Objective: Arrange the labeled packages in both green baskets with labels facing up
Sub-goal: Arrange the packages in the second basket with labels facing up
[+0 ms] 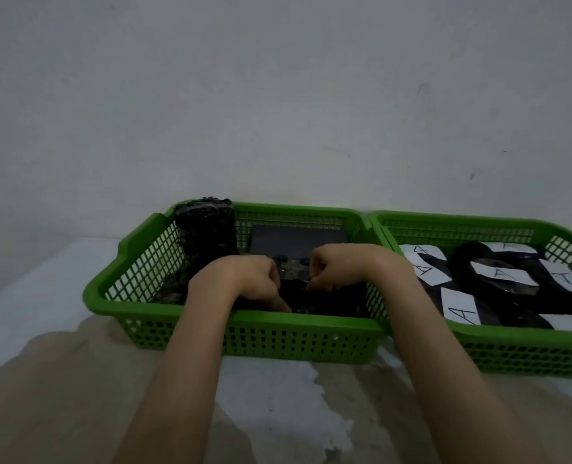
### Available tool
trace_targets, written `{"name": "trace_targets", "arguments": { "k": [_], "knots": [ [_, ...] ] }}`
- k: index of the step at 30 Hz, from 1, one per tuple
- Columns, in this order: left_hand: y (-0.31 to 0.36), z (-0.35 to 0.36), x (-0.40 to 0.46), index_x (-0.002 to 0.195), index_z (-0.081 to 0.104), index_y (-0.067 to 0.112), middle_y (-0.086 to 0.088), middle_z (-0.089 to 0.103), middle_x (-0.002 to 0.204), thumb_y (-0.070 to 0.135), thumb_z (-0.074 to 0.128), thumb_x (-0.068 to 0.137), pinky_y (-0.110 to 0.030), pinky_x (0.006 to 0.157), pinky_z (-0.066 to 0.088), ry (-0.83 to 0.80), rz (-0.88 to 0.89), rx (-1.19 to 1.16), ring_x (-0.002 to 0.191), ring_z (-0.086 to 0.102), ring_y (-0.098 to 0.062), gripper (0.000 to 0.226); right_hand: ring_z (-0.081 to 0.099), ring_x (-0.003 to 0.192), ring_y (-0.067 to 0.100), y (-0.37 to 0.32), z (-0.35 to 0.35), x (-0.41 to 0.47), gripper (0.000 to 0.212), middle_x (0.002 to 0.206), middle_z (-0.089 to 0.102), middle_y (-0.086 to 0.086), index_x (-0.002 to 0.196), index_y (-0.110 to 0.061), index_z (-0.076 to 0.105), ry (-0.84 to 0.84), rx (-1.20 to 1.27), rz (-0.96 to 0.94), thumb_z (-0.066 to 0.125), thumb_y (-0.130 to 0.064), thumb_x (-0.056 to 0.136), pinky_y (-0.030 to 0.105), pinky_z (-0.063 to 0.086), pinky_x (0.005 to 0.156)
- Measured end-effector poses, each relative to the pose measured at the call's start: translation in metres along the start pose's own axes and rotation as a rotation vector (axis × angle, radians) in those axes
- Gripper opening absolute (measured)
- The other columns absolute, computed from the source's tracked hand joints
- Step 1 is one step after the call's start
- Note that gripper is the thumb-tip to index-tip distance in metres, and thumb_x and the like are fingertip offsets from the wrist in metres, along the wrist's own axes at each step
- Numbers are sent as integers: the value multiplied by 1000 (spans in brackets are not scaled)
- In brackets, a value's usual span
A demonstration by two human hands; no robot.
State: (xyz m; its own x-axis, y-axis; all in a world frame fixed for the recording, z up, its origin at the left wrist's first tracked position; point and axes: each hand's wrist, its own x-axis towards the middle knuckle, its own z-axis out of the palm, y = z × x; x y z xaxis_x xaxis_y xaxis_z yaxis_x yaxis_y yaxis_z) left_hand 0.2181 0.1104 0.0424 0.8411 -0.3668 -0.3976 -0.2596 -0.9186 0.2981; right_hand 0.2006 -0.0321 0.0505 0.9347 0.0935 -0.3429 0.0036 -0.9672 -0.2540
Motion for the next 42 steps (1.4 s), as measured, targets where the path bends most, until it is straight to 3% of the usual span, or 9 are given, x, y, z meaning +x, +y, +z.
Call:
{"name": "trace_targets", "arguments": {
  "k": [6, 11, 17, 21, 23, 26, 33, 37, 42],
  "knots": [
    [-16, 12, 20, 149, -3, 9, -20, 10, 155, 53, 62, 79, -44, 109, 34, -29, -213, 87, 140, 23, -39, 105, 57, 73, 11, 8, 1, -3, 22, 75, 60, -6, 86, -13, 63, -40, -10, 3, 64, -34, 83, 23, 43, 65],
    [-23, 9, 21, 149, -16, 13, -18, 1, 159, 65, 60, 72, -45, 114, 30, -33, -240, 93, 144, 17, -38, 120, 48, 124, 24, 7, -2, -13, 53, 138, 49, 3, 133, -17, 47, -213, -128, 29, 63, -26, 84, 31, 40, 95],
    [-13, 8, 11, 147, 18, 13, -14, 26, 151, 66, 61, 69, -41, 110, 33, 133, -36, 52, 138, 30, -30, 103, 58, 102, 28, 0, 6, -5, 39, 107, 59, 9, 117, -5, 59, -126, -126, -5, 66, -18, 80, 36, 48, 80],
    [-6, 3, 6, 106, 55, 13, -6, 57, 108, 65, 50, 76, -33, 83, 45, 445, 182, -262, 101, 55, -21, 60, 57, 81, 20, 11, -7, -17, 37, 83, 60, -1, 94, -11, 64, 15, -24, -65, 76, -34, 69, 31, 46, 65],
    [-5, 0, 1, 86, 54, 9, -7, 58, 89, 75, 23, 69, -34, 73, 41, 568, 139, -381, 86, 56, -23, 75, 50, 78, 14, 18, -14, -22, 39, 81, 49, -10, 95, -19, 50, 165, 73, -91, 77, -29, 69, 25, 40, 60],
    [-1, -2, 0, 86, 57, 7, -11, 64, 81, 76, 13, 69, -31, 69, 43, 420, 79, -654, 74, 60, -21, 84, 48, 72, 16, 23, -18, -25, 41, 83, 46, -5, 99, -20, 37, 318, 207, -195, 70, -12, 75, 23, 36, 54],
    [-1, 2, -1, 88, 61, 8, -6, 62, 80, 10, 55, 90, -13, 45, 53, 108, 197, -1161, 70, 59, -13, 6, 55, 97, 22, 17, -11, -23, 52, 115, 52, 1, 106, -28, 37, 117, 251, -244, 76, -25, 72, 36, 46, 84],
    [-5, 4, -1, 101, 54, 9, -6, 60, 100, -7, 52, 88, -21, 51, 58, 63, 218, -1269, 80, 61, -18, 21, 53, 108, 17, 29, -19, -29, 68, 120, 50, -7, 129, -26, 38, 166, 311, -177, 76, -29, 72, 35, 44, 99],
    [-4, 2, -4, 94, 53, 16, -6, 60, 107, -10, 51, 87, -21, 51, 57, 79, 231, -1100, 83, 61, -17, 26, 57, 85, 12, 41, -22, -35, 51, 102, 56, -7, 124, -20, 48, 136, 444, -134, 69, -30, 79, 25, 49, 75]
  ]
}}
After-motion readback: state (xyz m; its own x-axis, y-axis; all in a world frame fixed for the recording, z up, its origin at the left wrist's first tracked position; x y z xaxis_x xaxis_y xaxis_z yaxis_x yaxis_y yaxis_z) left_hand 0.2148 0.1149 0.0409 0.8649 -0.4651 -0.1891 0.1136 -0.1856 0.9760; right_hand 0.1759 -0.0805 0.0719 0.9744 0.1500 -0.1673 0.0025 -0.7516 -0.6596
